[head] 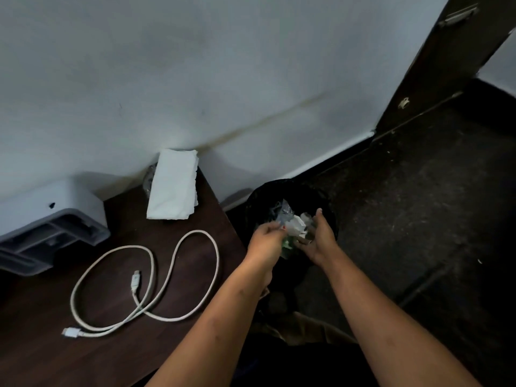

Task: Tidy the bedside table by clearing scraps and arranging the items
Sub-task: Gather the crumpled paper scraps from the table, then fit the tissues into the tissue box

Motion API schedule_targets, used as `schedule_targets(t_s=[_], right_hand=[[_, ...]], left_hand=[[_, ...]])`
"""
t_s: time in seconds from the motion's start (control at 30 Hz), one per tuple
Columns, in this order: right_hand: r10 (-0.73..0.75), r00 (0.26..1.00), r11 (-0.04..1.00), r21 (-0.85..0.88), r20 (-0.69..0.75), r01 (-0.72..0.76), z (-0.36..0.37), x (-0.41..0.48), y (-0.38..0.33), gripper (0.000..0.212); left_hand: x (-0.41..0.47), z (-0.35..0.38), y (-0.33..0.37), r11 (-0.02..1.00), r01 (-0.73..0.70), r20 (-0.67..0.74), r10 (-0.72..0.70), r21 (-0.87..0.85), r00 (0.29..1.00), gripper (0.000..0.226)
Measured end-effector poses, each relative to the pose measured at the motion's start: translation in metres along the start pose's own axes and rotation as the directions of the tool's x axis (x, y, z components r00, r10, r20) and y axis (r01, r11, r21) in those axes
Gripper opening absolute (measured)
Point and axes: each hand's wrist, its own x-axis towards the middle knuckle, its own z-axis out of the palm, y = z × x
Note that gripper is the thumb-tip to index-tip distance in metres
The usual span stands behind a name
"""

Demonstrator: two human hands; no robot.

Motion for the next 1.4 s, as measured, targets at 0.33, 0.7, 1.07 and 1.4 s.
schedule_targets(t_s=[0.33,0.7,1.07,1.4], right_hand=[[-0.046,0.993,0.984,0.174,0.104,0.027,0.035,-0.071,-0.015,0.050],[-0.083,0.879,0.982,-0.110,0.469,0.151,0.126,-0.208,0.032,0.023],[0.094,0.788,0.887,-0.410,0.608,0.211,0.153,-0.292,0.110,0.021],[0.104,0.763,0.753,-0.551,0.638,0.359,0.177,-0.337,0.150,0.038]], left_hand=[[-0.046,-0.024,0.013,0.986,-0.091,-0.091,0.079,-0.138,0.993,0.029],[-0.145,-0.144,0.006,0.892,-0.248,-0.391,0.090,-0.377,0.916,0.010],[-0.234,-0.222,-0.041,0.842,-0.307,-0.519,0.038,-0.444,0.854,0.019],[-0.298,-0.282,-0.060,0.871,-0.344,-0.584,0.084,-0.351,0.807,0.011]])
